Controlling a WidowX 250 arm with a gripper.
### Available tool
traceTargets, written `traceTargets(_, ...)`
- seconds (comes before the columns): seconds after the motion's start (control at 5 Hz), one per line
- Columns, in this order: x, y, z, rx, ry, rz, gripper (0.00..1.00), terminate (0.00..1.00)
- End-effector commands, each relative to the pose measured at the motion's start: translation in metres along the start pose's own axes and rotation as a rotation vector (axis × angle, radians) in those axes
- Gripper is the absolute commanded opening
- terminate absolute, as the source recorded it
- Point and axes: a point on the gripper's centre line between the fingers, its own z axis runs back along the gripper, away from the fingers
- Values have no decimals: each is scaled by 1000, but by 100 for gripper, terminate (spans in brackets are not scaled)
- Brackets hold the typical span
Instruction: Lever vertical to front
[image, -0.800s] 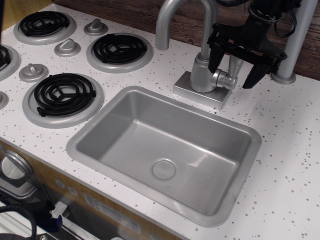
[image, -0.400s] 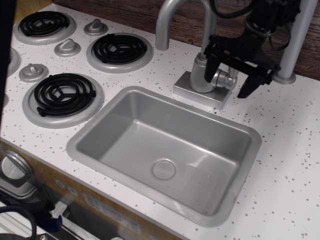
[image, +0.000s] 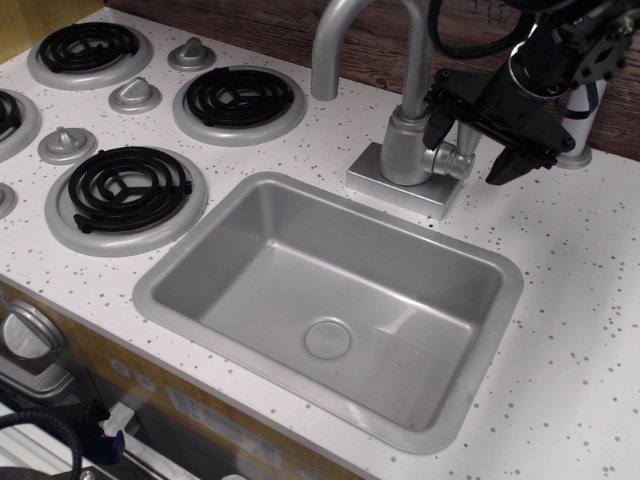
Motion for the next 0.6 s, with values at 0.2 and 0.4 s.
traceTargets(0.2, 42, 11, 26, -14, -123, -1, 100, 0)
traceTargets(0.4, 46, 12, 19, -42, -119, -3, 100, 0)
